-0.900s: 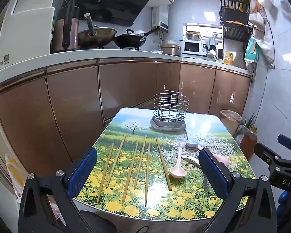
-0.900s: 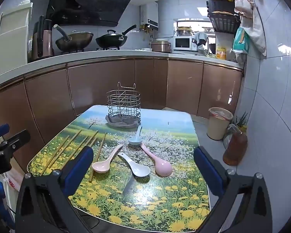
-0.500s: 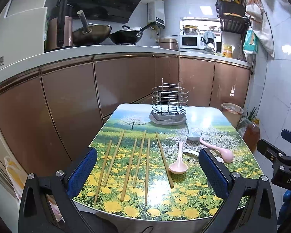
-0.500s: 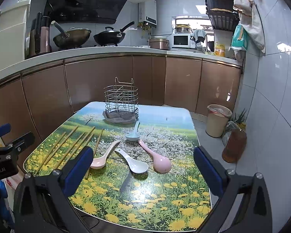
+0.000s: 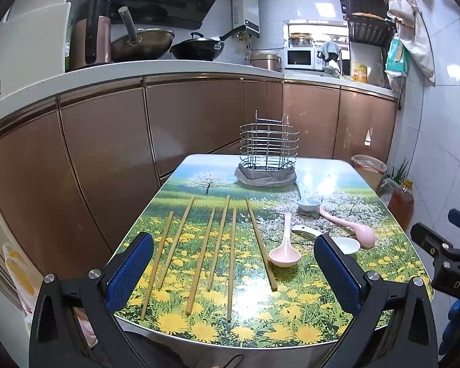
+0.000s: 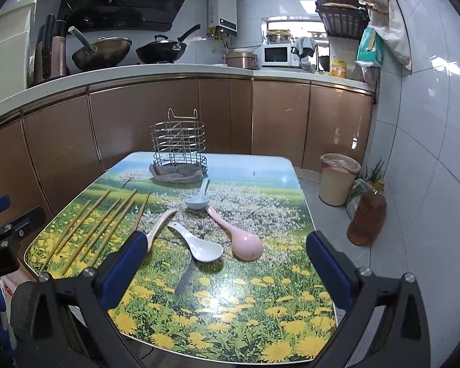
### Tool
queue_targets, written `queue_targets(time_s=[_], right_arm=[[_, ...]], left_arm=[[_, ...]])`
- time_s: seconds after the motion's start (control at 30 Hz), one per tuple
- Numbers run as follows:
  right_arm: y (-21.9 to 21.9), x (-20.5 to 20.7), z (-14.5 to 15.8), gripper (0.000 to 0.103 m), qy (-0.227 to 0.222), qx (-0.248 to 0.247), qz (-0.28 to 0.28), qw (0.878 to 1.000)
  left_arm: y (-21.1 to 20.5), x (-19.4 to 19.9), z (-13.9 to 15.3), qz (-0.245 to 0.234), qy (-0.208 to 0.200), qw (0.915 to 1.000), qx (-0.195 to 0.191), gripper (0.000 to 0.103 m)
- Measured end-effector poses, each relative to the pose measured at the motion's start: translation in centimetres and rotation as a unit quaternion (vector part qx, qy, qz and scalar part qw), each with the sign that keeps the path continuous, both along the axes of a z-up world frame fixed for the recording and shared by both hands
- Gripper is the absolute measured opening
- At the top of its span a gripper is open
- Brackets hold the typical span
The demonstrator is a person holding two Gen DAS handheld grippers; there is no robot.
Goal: Organize utensils
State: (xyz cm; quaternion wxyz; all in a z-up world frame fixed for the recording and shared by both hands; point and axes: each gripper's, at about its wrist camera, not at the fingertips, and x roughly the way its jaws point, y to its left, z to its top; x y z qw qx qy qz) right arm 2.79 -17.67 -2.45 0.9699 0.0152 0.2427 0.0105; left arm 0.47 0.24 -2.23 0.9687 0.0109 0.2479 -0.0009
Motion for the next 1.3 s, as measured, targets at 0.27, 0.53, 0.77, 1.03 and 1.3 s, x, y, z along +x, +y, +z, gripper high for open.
queue_targets(time_s=[0.27,0.53,0.77,1.03,1.3], right_arm=[[-0.3,0.1,-1.3,0.103,0.007,-0.020,-0.007,1.000],[-0.4,0.3,-1.6,0.103,-0.002,-0.007,-0.009,1.000],[-0.5,-0.2,-1.1,0.103,0.007,-0.031,-0.010,0.999],[-0.4,-0.9,-0.8,0.103,0.004,-0.033,-0.011,0.999],[-0.3,-1.3,-0.6,0.103,-0.005,-0.030,-0.012,0.999]], left_arm=[[-0.1,0.9,-1.2,-0.004,0.023,0.9997,-0.008,0.103],[-0.3,0.9,-1.3,-0.004,0.028,0.9996,-0.006,0.103],[0.0,0.5,-0.6,0.008,0.009,0.9999,-0.003,0.103],[0.2,-0.1,-0.5,0.014,-0.008,0.9999,0.001,0.103],[0.3,-1.0,-0.1,0.027,-0.032,0.9991,0.009,0.103]])
